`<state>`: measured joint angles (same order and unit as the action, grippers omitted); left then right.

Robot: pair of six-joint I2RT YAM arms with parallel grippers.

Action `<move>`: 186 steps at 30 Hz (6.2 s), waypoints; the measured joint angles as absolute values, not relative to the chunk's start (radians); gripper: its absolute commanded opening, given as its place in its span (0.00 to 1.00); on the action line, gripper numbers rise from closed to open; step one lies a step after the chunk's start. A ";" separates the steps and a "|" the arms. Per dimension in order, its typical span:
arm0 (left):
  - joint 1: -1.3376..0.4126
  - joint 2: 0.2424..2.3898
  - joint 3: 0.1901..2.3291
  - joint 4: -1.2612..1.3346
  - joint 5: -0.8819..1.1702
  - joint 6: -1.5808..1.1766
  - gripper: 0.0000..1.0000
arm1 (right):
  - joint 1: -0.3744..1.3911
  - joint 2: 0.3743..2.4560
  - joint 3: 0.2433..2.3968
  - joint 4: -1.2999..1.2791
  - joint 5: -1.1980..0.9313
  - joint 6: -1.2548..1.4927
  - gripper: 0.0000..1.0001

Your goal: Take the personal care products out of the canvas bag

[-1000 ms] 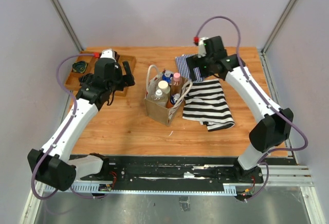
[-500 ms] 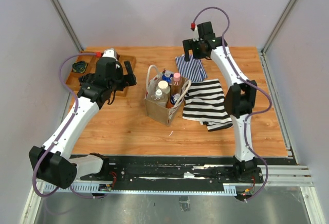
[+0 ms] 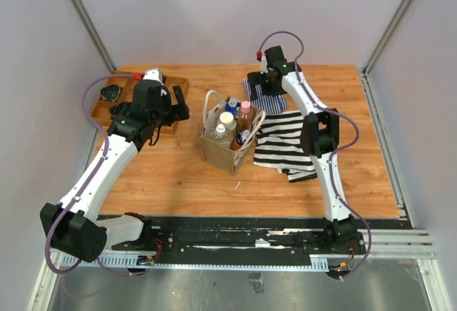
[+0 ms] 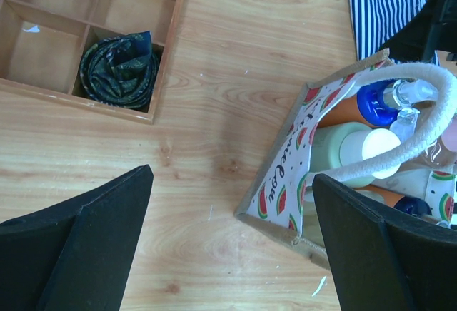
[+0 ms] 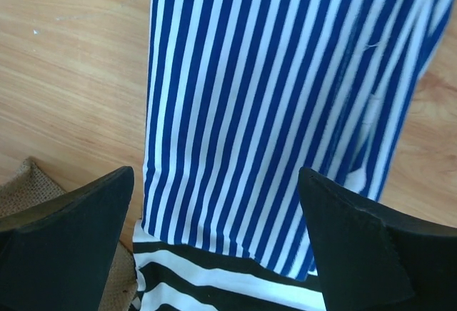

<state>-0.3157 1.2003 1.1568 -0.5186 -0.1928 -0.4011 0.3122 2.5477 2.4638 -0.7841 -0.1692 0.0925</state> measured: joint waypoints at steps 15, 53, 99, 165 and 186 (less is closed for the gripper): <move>-0.316 1.200 1.157 -0.529 -0.177 -0.400 1.00 | 0.257 2.609 2.462 -0.788 -0.185 0.163 0.99; -0.316 1.179 1.243 -0.653 -0.115 -0.367 1.00 | -0.207 2.424 2.207 -0.662 0.014 0.010 0.99; -0.316 1.082 1.213 -0.685 -0.081 -0.408 1.00 | -0.023 1.821 1.154 -0.773 -0.007 0.290 0.98; -0.349 1.138 1.228 -0.567 0.065 -0.466 0.37 | 0.434 1.366 1.650 -0.561 0.135 0.107 0.59; -0.567 1.311 1.164 -0.443 0.036 -0.467 0.48 | 0.580 1.861 1.890 -0.664 -0.083 0.027 0.84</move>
